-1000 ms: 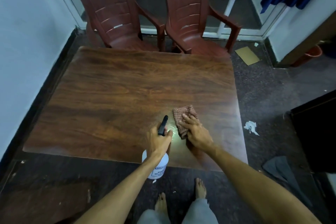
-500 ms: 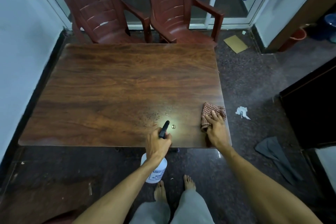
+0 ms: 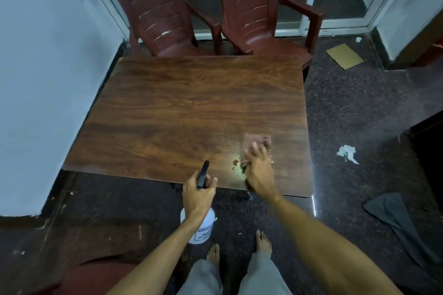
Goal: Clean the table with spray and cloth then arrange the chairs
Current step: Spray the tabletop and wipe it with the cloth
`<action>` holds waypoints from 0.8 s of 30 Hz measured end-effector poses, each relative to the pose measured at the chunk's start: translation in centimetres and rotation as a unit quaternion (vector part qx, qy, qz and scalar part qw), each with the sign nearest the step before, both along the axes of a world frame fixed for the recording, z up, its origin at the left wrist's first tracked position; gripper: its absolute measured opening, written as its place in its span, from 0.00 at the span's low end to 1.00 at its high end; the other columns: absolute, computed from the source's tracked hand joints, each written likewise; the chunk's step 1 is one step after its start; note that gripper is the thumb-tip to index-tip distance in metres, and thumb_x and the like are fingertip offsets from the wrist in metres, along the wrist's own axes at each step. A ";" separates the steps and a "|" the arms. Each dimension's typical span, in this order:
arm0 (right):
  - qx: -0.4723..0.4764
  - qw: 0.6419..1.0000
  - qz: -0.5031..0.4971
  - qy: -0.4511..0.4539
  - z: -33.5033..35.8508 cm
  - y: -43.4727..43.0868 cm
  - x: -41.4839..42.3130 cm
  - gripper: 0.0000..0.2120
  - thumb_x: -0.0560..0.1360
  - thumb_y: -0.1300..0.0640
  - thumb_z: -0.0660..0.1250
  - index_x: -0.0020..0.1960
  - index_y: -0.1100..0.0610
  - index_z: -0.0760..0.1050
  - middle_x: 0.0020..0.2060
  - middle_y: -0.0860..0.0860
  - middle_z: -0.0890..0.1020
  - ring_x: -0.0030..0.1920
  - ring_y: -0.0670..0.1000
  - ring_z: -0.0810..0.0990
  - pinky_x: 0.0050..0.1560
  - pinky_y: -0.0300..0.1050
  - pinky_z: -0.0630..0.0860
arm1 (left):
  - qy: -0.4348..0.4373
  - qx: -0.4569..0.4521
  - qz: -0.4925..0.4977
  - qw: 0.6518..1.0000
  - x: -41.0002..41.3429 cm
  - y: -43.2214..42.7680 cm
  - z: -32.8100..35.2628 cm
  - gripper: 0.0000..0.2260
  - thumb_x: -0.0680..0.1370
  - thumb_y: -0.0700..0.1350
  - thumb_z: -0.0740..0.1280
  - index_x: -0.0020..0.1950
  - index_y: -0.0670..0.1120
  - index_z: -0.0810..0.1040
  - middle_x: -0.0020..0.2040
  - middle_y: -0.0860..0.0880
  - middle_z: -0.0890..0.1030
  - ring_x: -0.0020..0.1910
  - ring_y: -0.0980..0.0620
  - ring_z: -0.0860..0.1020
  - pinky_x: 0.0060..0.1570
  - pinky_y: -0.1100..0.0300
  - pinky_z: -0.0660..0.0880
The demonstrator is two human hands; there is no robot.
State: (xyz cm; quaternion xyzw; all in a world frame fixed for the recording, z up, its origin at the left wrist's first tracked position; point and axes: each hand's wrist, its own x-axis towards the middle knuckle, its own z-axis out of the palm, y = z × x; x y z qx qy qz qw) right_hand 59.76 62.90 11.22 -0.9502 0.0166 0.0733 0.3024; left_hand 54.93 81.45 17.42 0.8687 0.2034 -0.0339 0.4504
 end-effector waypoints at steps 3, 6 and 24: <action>-0.022 0.980 0.196 -0.022 -0.6 2.9 -1.0 0.28 0.72 0.60 0.60 0.71 0.54 0.74 0.76 0.57 0.65 0.77 0.60 0.61 0.77 0.57 0.59 | -0.002 -0.001 0.004 1.000 0.2 1.6 -0.3 0.10 0.74 0.43 0.76 0.38 0.49 0.76 0.32 0.50 0.80 0.33 0.53 0.80 0.35 0.60 0.69; 0.000 1.000 0.015 0.002 -0.6 2.3 0.9 0.27 0.72 0.60 0.58 0.70 0.55 0.75 0.77 0.55 0.65 0.77 0.60 0.60 0.76 0.57 0.60 | -0.006 -0.019 0.008 1.000 0.3 3.5 -0.5 0.09 0.74 0.42 0.76 0.38 0.48 0.77 0.32 0.50 0.80 0.33 0.53 0.80 0.35 0.62 0.70; -0.031 0.994 -0.105 0.018 -0.4 1.6 -5.6 0.33 0.64 0.59 0.57 0.69 0.54 0.76 0.76 0.55 0.66 0.76 0.60 0.61 0.74 0.57 0.63 | 0.003 -0.024 -0.081 0.996 -1.1 8.8 -2.6 0.10 0.74 0.44 0.75 0.38 0.51 0.75 0.31 0.52 0.80 0.33 0.50 0.81 0.37 0.55 0.77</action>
